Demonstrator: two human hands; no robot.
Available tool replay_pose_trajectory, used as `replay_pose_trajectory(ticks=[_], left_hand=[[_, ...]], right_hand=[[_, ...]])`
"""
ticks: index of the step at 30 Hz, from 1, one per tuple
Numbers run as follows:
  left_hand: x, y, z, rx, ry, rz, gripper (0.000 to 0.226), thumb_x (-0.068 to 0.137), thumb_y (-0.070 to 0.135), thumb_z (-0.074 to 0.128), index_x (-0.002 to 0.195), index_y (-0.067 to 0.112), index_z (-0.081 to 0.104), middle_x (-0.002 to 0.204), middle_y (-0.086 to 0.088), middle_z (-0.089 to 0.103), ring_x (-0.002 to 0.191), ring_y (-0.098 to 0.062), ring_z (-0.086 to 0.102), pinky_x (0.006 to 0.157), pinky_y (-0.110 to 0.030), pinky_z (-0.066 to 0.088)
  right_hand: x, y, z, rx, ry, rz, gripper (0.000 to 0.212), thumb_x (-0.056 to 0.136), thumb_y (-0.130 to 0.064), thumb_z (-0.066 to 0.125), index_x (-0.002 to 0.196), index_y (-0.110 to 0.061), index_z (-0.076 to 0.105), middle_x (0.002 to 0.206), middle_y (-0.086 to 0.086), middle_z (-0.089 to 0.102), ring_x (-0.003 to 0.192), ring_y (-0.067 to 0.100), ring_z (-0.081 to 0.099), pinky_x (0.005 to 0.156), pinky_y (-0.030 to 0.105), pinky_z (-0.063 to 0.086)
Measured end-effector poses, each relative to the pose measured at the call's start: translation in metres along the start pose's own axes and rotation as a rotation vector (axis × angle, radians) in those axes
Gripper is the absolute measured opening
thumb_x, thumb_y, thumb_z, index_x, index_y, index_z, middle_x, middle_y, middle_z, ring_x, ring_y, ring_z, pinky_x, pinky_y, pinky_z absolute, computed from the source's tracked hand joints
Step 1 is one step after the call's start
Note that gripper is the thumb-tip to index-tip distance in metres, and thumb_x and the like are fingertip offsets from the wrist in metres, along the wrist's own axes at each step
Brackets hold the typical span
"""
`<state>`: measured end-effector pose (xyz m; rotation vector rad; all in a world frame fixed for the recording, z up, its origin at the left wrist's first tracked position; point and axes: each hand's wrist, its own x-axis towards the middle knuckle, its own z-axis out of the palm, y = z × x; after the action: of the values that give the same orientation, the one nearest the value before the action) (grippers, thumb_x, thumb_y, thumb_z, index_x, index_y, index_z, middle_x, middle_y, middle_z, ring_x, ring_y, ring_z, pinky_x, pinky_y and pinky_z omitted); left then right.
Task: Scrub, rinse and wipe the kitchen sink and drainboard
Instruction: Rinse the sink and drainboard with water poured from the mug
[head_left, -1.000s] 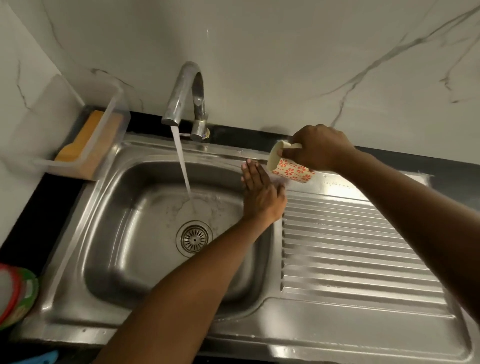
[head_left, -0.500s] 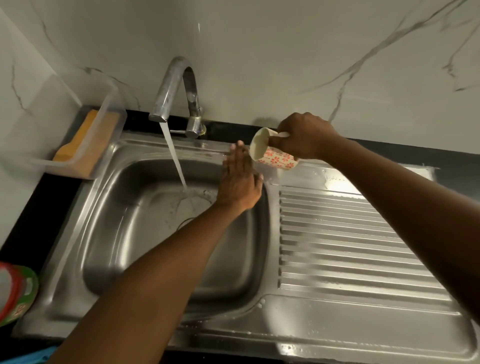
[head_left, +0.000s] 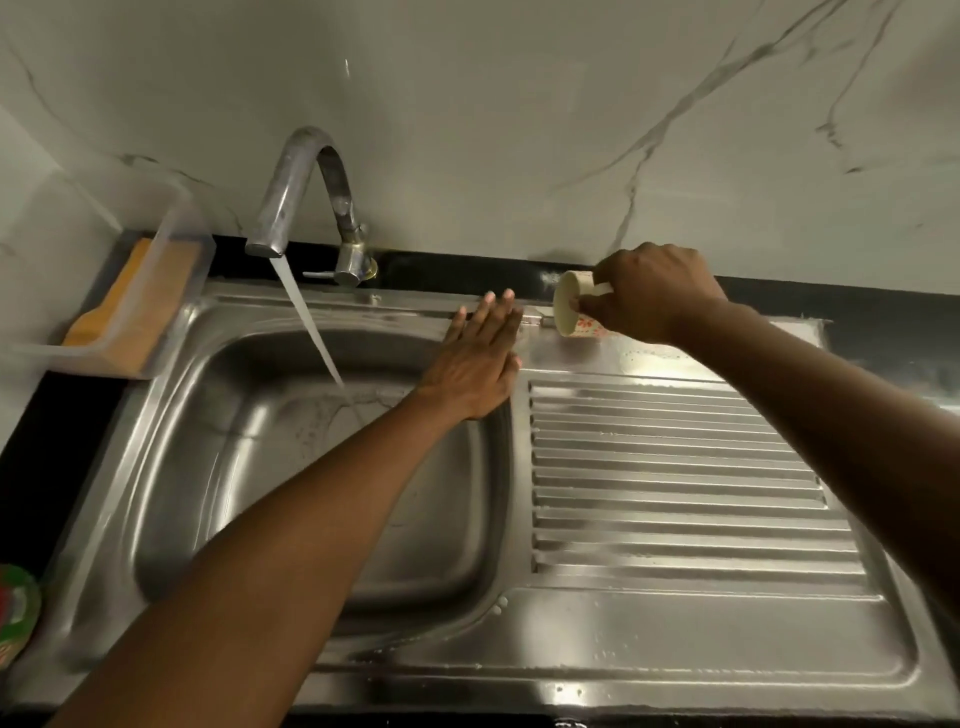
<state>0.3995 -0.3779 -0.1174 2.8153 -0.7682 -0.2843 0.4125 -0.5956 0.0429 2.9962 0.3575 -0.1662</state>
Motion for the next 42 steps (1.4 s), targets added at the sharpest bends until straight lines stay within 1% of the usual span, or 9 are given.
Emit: replay_pose_trajectory(ticks=[7,10,13,17,22,28,36,39,42], left_hand=[[0.000,0.017,0.003,-0.024,-0.181,0.154,0.070,0.109,0.055,0.010,0.165,0.022,-0.015,0.172,-0.002,-0.024,0.157,-0.019,-0.027,0.130,-0.051,-0.010],[-0.024,0.033,0.012,-0.035,-0.208,0.254,0.071,0.109,0.057,0.010,0.165,0.021,-0.014,0.172,-0.001,-0.022,0.157,-0.016,-0.025,0.130,-0.045,-0.012],[-0.053,0.039,0.017,-0.085,-0.199,0.313,0.069,0.111,0.057,0.011,0.166,0.021,-0.009,0.173,0.003,-0.019,0.158,-0.010,-0.023,0.129,-0.036,-0.013],[-0.075,0.038,0.017,-0.212,-0.173,0.199,0.066,0.112,0.053,0.015,0.167,0.021,-0.002,0.174,0.005,-0.013,0.159,-0.008,-0.018,0.131,-0.034,-0.007],[-0.085,0.049,0.014,-0.313,-0.185,-0.011,0.066,0.112,0.049,0.017,0.167,0.021,-0.005,0.174,0.005,-0.014,0.159,-0.010,-0.015,0.132,-0.041,0.000],[-0.113,0.058,-0.009,-0.320,-0.357,0.050,0.061,0.114,0.040,0.022,0.168,0.019,0.005,0.175,0.004,-0.006,0.161,-0.013,-0.006,0.131,-0.036,0.003],[-0.227,0.028,-0.027,-0.534,-0.301,-0.114,0.055,0.113,0.037,0.037,0.166,0.023,0.026,0.173,0.008,0.017,0.158,-0.004,0.011,0.124,-0.019,0.006],[-0.280,0.021,-0.025,-0.481,-0.304,-0.200,0.055,0.113,0.034,0.038,0.165,0.021,0.027,0.173,0.006,0.017,0.160,-0.010,0.011,0.126,-0.023,0.007],[-0.332,0.024,-0.020,-0.371,-0.369,-0.202,0.059,0.112,0.036,0.034,0.167,0.020,0.017,0.175,0.001,0.009,0.162,-0.015,0.004,0.127,-0.030,0.003]], right_hand=[[-0.016,0.000,0.002,0.114,-0.071,0.013,0.049,0.098,-0.061,0.057,0.117,-0.020,0.074,0.082,-0.004,0.063,0.066,0.014,0.055,0.056,0.025,0.036],[-0.033,0.021,-0.002,0.214,-0.184,0.082,0.044,0.096,-0.062,0.059,0.100,-0.021,0.076,0.081,-0.002,0.071,0.071,0.018,0.065,0.064,0.032,0.053],[-0.055,0.043,-0.007,0.307,-0.295,0.135,0.034,0.098,-0.052,0.062,0.091,-0.021,0.075,0.079,-0.003,0.075,0.071,0.015,0.072,0.066,0.034,0.060],[-0.076,0.050,-0.002,0.208,-0.283,0.147,0.036,0.097,-0.056,0.061,0.096,-0.023,0.076,0.079,-0.005,0.073,0.070,0.013,0.071,0.068,0.037,0.062],[-0.084,0.015,0.003,0.166,-0.174,0.076,0.042,0.097,-0.059,0.059,0.106,-0.022,0.076,0.079,-0.006,0.064,0.072,0.016,0.062,0.060,0.027,0.042],[-0.101,-0.038,0.007,0.109,-0.104,-0.047,0.049,0.097,-0.065,0.053,0.113,-0.024,0.075,0.085,-0.006,0.067,0.075,0.017,0.062,0.066,0.029,0.042],[-0.182,-0.075,-0.005,0.700,-0.203,0.111,0.040,0.096,-0.054,0.063,0.073,-0.022,0.073,0.064,-0.007,0.073,0.060,0.009,0.071,0.065,0.040,0.060],[-0.215,-0.104,-0.006,0.680,-0.196,0.108,0.044,0.093,-0.057,0.066,0.067,-0.022,0.066,0.056,-0.007,0.068,0.057,0.012,0.065,0.064,0.039,0.053],[-0.241,-0.142,-0.002,0.472,-0.135,-0.017,0.040,0.088,-0.069,0.061,0.070,-0.033,0.060,0.058,-0.012,0.062,0.066,0.021,0.065,0.061,0.034,0.047]])
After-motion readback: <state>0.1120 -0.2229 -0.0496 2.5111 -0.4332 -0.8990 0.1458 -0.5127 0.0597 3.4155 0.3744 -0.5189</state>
